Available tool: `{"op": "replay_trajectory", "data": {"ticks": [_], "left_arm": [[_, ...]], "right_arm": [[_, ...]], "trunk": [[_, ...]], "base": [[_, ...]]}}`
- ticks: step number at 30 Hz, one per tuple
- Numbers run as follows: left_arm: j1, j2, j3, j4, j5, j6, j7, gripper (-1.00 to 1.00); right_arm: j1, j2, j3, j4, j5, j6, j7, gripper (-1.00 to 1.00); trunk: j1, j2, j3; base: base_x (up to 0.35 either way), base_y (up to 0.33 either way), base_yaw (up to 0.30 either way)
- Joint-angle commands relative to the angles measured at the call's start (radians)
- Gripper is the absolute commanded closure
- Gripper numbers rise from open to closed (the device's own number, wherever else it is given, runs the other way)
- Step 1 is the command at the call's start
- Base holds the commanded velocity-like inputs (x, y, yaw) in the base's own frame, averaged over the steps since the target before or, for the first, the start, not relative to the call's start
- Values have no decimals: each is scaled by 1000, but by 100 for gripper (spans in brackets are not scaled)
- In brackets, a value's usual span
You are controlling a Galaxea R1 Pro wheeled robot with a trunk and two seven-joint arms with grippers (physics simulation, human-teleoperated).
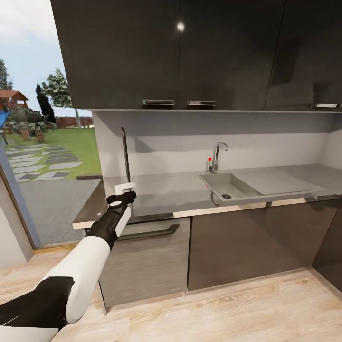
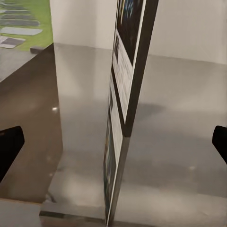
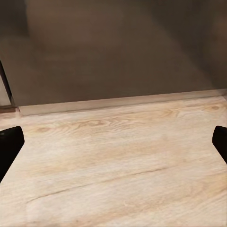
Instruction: Pick up the poster from the kitchen countertop and hang it on one of the wall nails in the kitchen.
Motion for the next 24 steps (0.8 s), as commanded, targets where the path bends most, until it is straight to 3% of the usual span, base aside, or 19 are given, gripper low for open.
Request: {"op": "replay_trajectory", "data": {"ticks": [1, 24], "left_arm": [[0, -1, 2, -2, 7, 3, 2, -100], [0, -1, 1, -1, 7, 0, 2, -100]], "right_arm": [[0, 0, 0, -1, 0, -1, -1, -100], [0, 0, 0, 17, 0, -1, -1, -100]], "trunk": [[0, -1, -1], [0, -1, -1]], "base": [[38, 0, 0], [118, 0, 0]]}}
